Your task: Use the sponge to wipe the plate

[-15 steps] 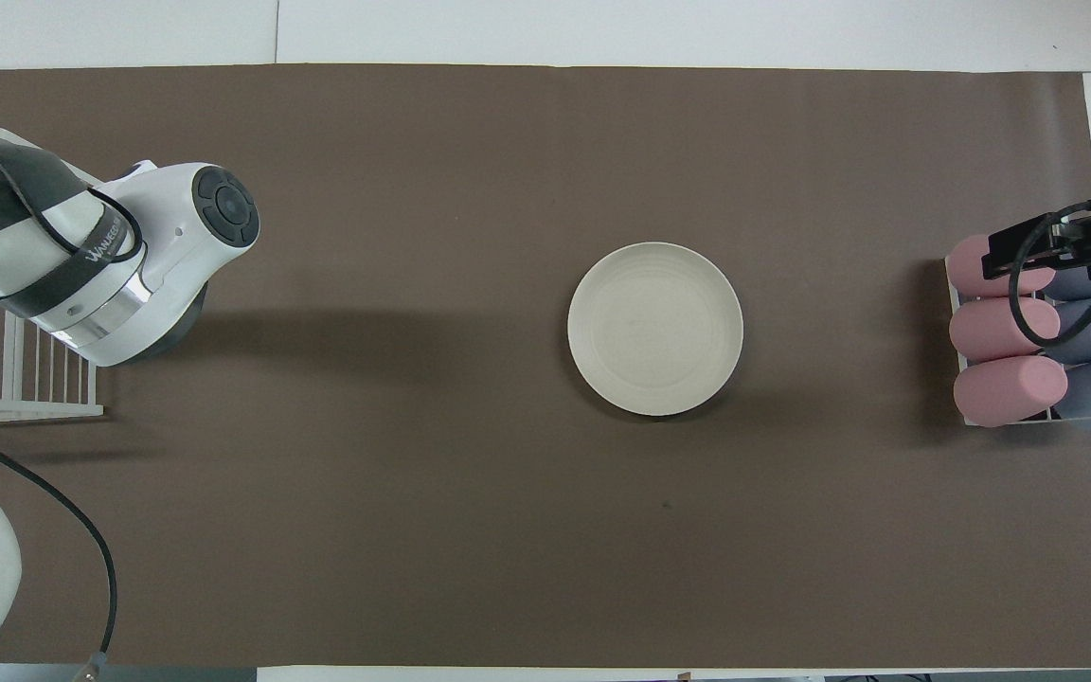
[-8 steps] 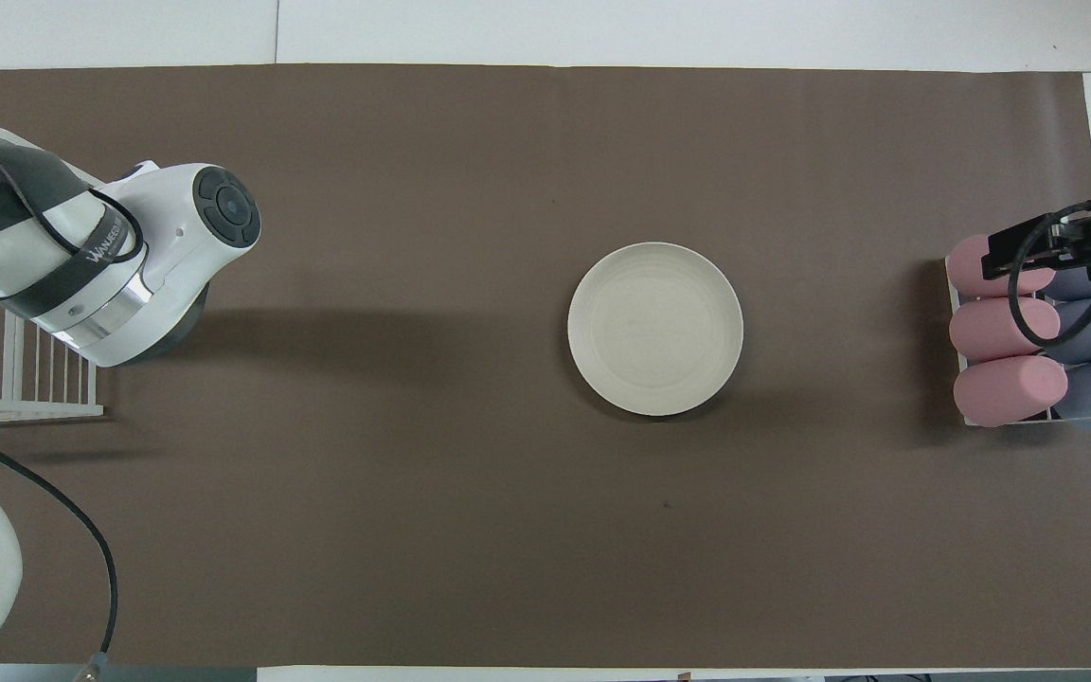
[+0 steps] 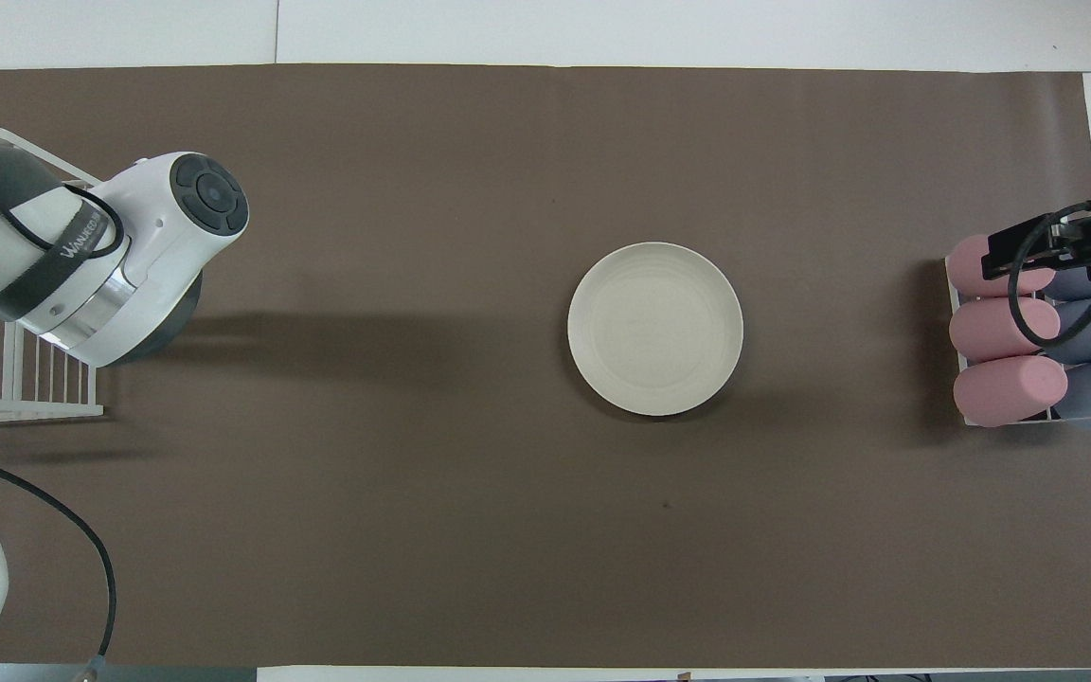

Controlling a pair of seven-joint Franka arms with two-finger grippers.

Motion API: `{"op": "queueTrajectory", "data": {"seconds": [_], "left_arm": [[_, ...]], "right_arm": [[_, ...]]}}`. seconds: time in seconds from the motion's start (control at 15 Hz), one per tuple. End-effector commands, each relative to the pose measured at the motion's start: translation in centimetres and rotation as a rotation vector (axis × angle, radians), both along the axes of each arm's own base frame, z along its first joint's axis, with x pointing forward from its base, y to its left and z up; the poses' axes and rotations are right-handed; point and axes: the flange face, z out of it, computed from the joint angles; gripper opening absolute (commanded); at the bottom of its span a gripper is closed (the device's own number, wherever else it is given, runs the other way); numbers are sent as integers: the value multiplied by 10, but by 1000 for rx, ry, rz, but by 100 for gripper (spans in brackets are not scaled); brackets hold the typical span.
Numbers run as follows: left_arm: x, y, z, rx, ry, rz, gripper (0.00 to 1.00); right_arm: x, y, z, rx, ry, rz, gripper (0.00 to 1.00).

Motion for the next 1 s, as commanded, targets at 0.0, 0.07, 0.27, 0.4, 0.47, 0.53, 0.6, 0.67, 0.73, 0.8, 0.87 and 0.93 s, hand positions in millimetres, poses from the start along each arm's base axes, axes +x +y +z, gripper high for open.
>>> {"op": "queueTrajectory", "data": {"seconds": [0.0,0.07,0.27,0.4,0.47,0.53,0.6,0.67,0.73,0.8,0.87,0.93], "left_arm": [[-3,-5,46,-144,-44,51,100],[-4,-7,60,-178,-45,70,100],[-8,-12,105,-313,-29,116,100],[-14,-11,138,-458,-34,151,100],[-21,-3,152,-531,-29,156,100],[-31,3,171,-602,-27,143,100],[-41,2,185,-657,-15,136,100],[-47,6,193,-703,-4,131,100],[-54,11,202,-772,14,116,100],[-63,11,210,-832,49,94,100],[-72,12,217,-859,75,75,100],[-82,13,220,-865,108,63,100]], "right_arm": [[-5,-1,1,-5,8,-4,100],[-5,-1,1,-5,8,-6,100],[-5,-1,1,-5,8,-6,100],[-5,-1,1,-5,8,-6,100],[-5,-1,1,-5,8,-6,100],[-5,-1,1,-5,8,-6,100],[-5,-1,1,-5,8,-6,100],[-5,-1,1,-5,8,-6,100],[-5,-1,1,-5,8,-4,100],[-5,-1,1,-5,8,-6,100],[-5,-1,1,-5,8,-4,100],[-5,-1,1,-5,8,-6,100]]}}
